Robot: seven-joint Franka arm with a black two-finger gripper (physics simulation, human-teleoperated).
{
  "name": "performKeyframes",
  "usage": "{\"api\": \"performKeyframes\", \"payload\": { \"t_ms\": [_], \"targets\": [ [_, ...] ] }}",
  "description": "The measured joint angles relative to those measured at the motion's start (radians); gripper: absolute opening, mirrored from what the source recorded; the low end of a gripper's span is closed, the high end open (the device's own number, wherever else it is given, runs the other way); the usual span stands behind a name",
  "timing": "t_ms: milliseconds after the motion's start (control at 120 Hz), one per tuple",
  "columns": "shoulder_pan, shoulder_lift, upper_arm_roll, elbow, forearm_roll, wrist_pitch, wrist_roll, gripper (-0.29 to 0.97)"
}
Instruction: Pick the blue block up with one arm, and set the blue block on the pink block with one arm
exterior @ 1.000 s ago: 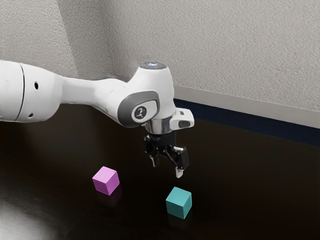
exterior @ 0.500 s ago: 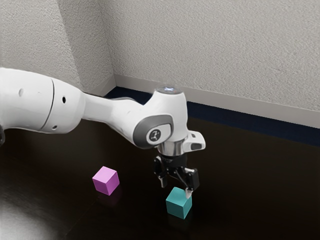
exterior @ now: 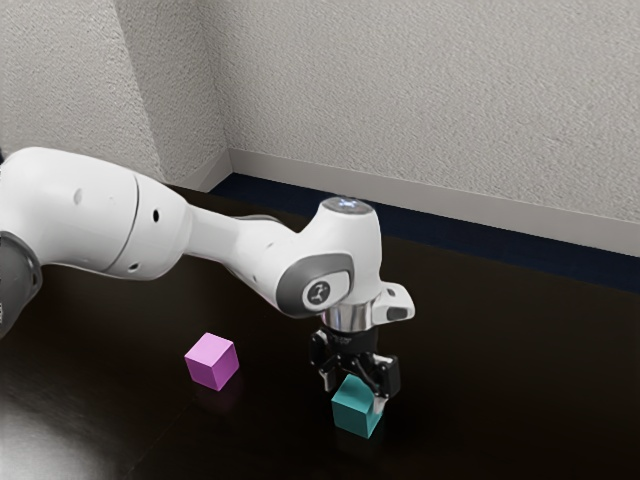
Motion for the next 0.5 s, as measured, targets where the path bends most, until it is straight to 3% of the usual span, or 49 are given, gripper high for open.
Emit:
{"api": "performKeyframes", "payload": {
  "t_ms": [350,500],
  "targets": [
    [-0.003,0.037,0.004,0.013,0.018,0.011,-0.009,0.68],
    [-0.003,0.038,0.005,0.013,0.019,0.012,-0.011,0.57]
  ]
}}
